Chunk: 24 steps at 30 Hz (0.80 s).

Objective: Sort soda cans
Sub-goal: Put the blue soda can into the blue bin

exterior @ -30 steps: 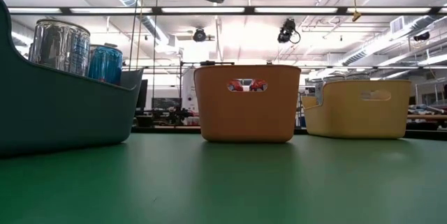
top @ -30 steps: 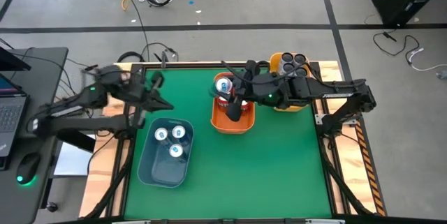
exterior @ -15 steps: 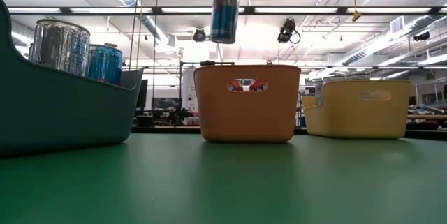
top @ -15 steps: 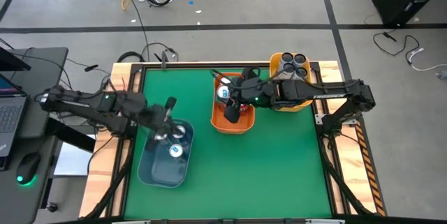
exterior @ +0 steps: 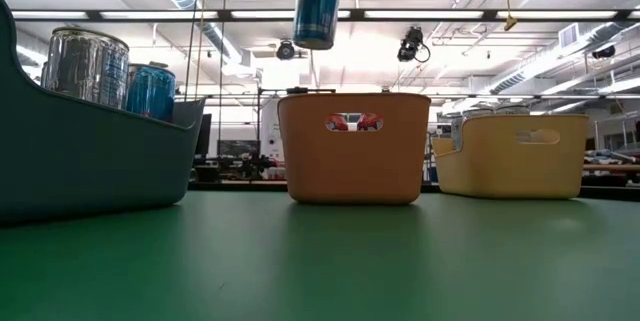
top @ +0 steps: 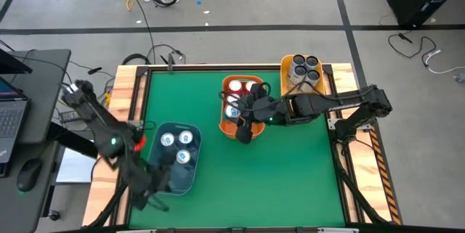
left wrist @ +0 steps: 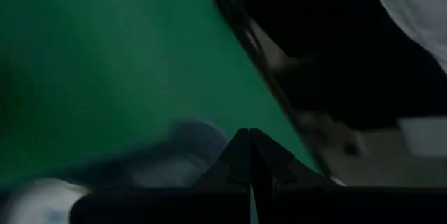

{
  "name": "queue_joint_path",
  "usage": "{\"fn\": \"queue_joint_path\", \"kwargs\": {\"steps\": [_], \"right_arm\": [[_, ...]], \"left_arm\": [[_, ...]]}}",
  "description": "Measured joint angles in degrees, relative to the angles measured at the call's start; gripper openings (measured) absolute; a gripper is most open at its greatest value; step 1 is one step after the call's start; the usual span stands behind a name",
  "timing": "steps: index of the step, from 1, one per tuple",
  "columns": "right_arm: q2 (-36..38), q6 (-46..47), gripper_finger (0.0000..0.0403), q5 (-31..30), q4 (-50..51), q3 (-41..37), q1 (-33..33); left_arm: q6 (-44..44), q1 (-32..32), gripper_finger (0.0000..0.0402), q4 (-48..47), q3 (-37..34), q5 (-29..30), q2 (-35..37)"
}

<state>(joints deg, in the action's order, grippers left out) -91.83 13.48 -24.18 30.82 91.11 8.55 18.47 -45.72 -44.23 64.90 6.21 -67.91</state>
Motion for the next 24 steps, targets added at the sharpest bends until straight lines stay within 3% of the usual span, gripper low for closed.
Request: {"fn": "queue_joint_path", "kwargs": {"steps": [6,16,24], "right_arm": [[0.0,1.2,0.0226,0.0,0.0,0.0,2.4],[0.0,3.4,0.0226,-1.9,0.2,0.0,5.9],[0.0,3.6,0.0226,-2.0,0.9,0.0,6.4]], "left_arm": [[16.9,-8.1,0.0,-4.0,0.4,-0.9,-8.1],[20.2,-9.2,0.0,-1.6,-3.3,1.2,-13.5],[22.3,-7.6,0.0,1.2,-5.7,10.2,-13.4]]}}
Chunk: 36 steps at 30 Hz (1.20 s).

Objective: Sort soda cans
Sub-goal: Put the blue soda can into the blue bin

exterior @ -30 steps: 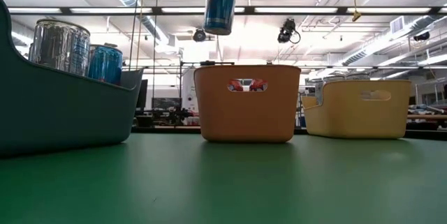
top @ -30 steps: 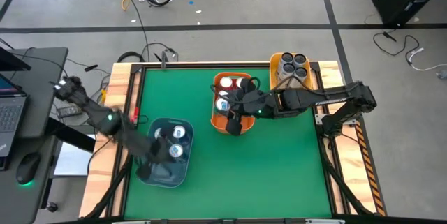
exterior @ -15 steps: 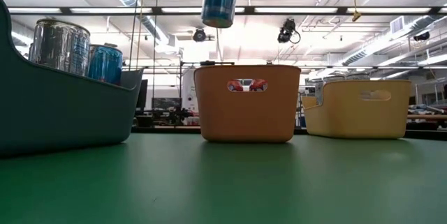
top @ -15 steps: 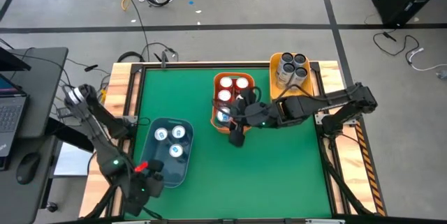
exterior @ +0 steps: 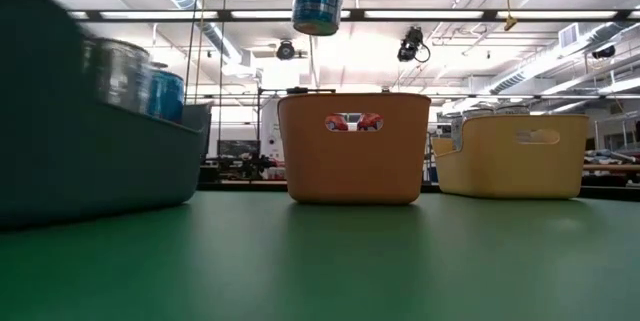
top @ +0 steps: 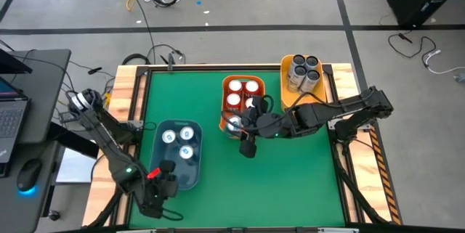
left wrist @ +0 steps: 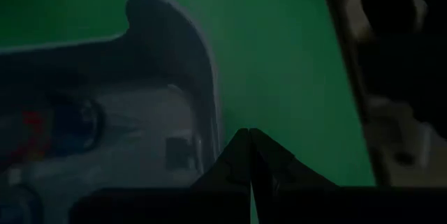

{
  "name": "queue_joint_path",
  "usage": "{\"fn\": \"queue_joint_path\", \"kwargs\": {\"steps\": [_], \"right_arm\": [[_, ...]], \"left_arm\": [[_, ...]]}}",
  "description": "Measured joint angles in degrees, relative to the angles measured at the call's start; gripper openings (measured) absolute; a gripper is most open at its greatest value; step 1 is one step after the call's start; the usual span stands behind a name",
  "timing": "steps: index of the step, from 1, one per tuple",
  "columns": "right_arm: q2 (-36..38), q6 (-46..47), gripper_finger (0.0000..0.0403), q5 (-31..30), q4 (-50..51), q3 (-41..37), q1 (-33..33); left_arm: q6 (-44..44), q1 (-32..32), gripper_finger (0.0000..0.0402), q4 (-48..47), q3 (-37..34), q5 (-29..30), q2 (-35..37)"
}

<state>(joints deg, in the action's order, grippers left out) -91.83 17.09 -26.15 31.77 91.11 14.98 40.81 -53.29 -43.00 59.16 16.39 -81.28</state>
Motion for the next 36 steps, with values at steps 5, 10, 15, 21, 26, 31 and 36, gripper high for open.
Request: {"fn": "queue_joint_path", "kwargs": {"steps": [5,10,15,21,26,31,36], "right_arm": [[0.0,1.0,0.0226,-0.1,1.4,0.0,0.0],[0.0,1.9,0.0226,-0.7,2.3,0.0,0.5],[0.0,2.4,0.0226,-1.4,4.3,0.0,0.7],[0.0,3.8,0.0226,-1.5,8.2,0.0,0.7],[0.0,3.8,0.0226,-1.8,7.5,0.0,0.7],[-0.5,2.4,0.0226,-0.6,-0.6,0.0,0.7],[-3.5,-2.9,0.0226,3.5,-16.1,0.0,0.2]], "left_arm": [[-3.3,3.1,0.0,0.9,-0.4,5.8,-0.1],[-8.0,6.4,0.0,0.8,-0.4,9.7,-0.1],[-12.9,10.1,0.0,1.5,-0.4,14.0,-0.1],[-22.0,14.7,0.0,9.1,-1.6,15.8,0.1],[-28.5,17.5,0.0,14.2,-1.4,15.2,2.8],[-30.2,16.3,0.0,14.3,0.5,16.0,11.8],[-31.6,11.1,0.0,13.6,0.6,21.1,24.2]]}}
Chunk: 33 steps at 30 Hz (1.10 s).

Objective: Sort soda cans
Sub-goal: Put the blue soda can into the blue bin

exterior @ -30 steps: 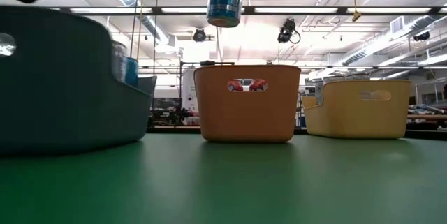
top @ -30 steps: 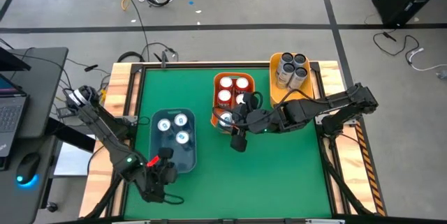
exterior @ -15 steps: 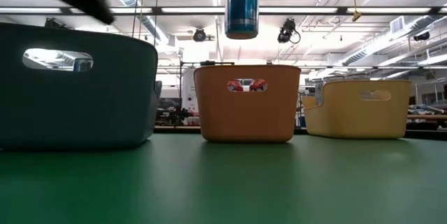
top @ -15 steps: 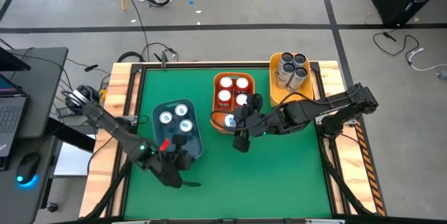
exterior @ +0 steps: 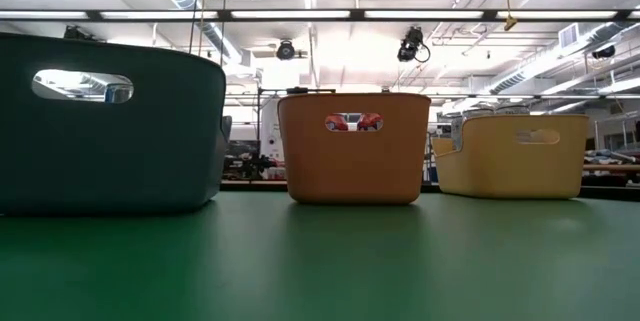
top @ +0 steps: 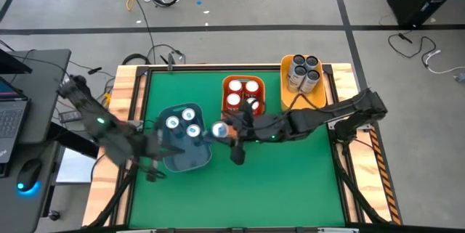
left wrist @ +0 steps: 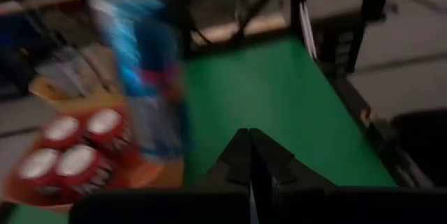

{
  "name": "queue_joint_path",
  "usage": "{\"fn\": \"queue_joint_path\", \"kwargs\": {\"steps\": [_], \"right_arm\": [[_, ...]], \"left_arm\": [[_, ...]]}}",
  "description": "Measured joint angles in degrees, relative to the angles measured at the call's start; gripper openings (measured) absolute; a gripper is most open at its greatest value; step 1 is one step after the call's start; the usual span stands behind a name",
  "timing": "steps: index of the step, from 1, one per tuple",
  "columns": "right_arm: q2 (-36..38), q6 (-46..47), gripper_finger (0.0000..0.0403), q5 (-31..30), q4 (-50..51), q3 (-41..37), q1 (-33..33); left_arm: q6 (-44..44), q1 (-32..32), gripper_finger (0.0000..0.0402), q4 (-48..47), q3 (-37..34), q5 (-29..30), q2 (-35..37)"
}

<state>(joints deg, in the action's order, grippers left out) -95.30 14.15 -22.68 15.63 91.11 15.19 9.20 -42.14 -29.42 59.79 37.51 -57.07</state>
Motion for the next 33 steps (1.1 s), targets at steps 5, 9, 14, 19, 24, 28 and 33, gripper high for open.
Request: {"fn": "queue_joint_path", "kwargs": {"steps": [5,9,14,19,24,28,33], "right_arm": [[-5.9,-2.7,0.0226,3.2,-7.9,4.1,-1.8],[-12.3,-4.6,0.0226,5.2,-8.2,12.0,-3.5],[-21.5,-5.1,0.0226,9.4,-3.2,24.9,-5.3],[-30.7,-5.3,0.0226,10.5,3.3,37.1,-6.4],[-37.7,-3.7,0.0226,10.6,7.5,43.9,-7.6],[-40.1,-1.2,0.0226,12.1,7.0,43.5,-8.3],[-41.8,-0.8,0.0226,12.1,8.1,43.5,-8.4]], "left_arm": [[-2.6,-5.2,0.0,-2.5,0.0,10.3,9.8],[-3.9,-5.9,0.0,-4.3,0.0,12.9,14.0],[-4.5,-5.9,0.0,-6.8,0.0,15.0,16.0],[-4.5,-5.9,0.0,-8.6,0.0,17.0,17.8],[-4.6,-5.9,0.0,-9.7,0.0,17.1,18.9],[-4.6,-5.9,0.0,-10.7,0.0,17.1,19.0],[-4.6,-5.9,0.0,-12.0,0.0,17.1,18.9]]}}
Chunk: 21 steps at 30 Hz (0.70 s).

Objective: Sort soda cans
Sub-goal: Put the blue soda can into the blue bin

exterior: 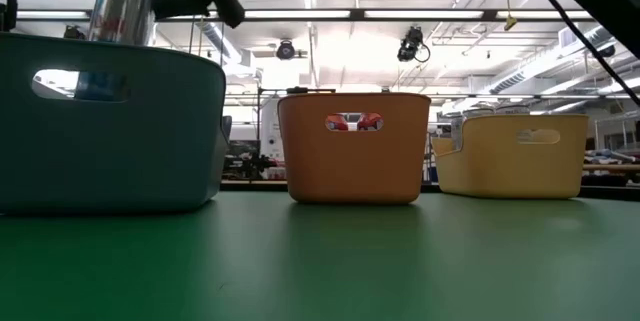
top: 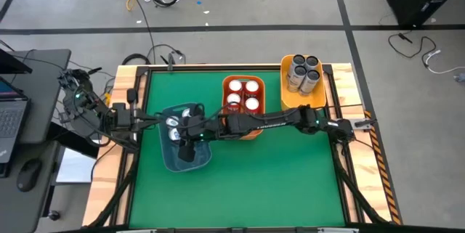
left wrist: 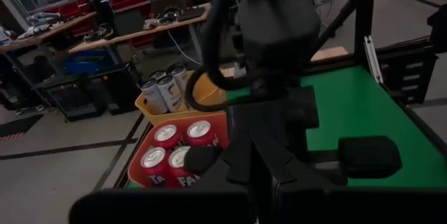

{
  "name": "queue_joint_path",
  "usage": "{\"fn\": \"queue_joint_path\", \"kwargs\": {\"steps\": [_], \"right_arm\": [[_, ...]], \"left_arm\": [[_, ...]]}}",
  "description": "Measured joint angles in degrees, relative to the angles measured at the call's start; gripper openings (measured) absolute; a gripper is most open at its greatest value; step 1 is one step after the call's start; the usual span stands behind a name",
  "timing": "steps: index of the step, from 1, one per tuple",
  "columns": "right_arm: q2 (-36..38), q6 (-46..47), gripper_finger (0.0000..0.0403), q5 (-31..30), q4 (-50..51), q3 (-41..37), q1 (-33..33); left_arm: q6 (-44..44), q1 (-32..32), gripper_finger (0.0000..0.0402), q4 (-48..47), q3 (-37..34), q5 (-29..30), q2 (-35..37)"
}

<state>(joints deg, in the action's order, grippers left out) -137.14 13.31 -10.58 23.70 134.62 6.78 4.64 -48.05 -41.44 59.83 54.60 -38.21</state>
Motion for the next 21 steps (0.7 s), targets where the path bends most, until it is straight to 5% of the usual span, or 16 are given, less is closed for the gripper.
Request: {"fn": "queue_joint_path", "kwargs": {"steps": [21], "right_arm": [[-5.4,0.3,0.0237,0.2,-0.1,-1.6,-0.3]], "left_arm": [[0.3,0.0,0.0,-0.5,-0.1,-0.4,0.0]]}}
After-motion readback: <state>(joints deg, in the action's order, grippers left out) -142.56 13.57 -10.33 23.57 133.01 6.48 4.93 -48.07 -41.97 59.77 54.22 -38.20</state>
